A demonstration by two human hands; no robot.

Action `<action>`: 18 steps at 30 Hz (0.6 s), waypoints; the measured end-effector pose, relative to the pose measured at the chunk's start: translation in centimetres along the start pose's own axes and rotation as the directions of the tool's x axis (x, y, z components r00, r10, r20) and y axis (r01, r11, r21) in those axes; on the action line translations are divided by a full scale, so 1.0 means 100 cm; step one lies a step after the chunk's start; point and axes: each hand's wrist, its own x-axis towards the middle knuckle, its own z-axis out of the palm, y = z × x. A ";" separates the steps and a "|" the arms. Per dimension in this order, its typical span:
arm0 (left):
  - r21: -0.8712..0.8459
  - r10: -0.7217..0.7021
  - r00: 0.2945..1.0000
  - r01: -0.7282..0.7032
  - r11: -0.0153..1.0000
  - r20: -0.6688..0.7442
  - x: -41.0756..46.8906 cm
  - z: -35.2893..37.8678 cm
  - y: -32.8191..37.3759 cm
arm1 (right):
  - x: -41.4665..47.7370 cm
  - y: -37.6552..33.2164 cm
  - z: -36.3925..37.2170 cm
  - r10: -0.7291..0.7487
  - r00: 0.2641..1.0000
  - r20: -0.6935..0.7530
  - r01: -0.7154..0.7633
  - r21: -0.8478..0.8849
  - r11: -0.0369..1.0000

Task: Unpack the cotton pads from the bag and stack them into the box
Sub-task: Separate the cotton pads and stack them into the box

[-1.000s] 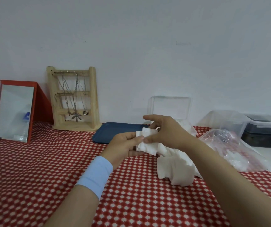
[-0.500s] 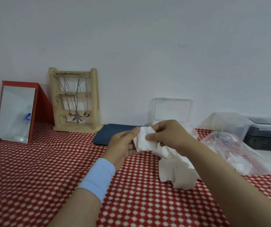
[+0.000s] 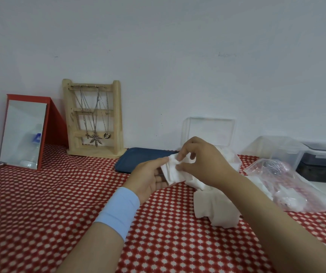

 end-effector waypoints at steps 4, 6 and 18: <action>-0.010 0.009 0.999 -0.009 1.000 -0.050 0.002 0.000 -0.001 | 0.002 0.002 -0.007 0.039 0.999 0.009 -0.040 0.135 0.990; 0.015 0.044 0.994 -0.043 0.999 -0.097 0.003 -0.002 0.000 | 0.004 0.003 -0.017 0.116 0.993 -0.002 -0.110 0.304 0.946; 0.242 0.132 0.991 -0.129 0.962 0.004 -0.003 0.007 -0.001 | 0.004 0.004 -0.025 0.115 0.977 0.181 -0.145 0.163 0.976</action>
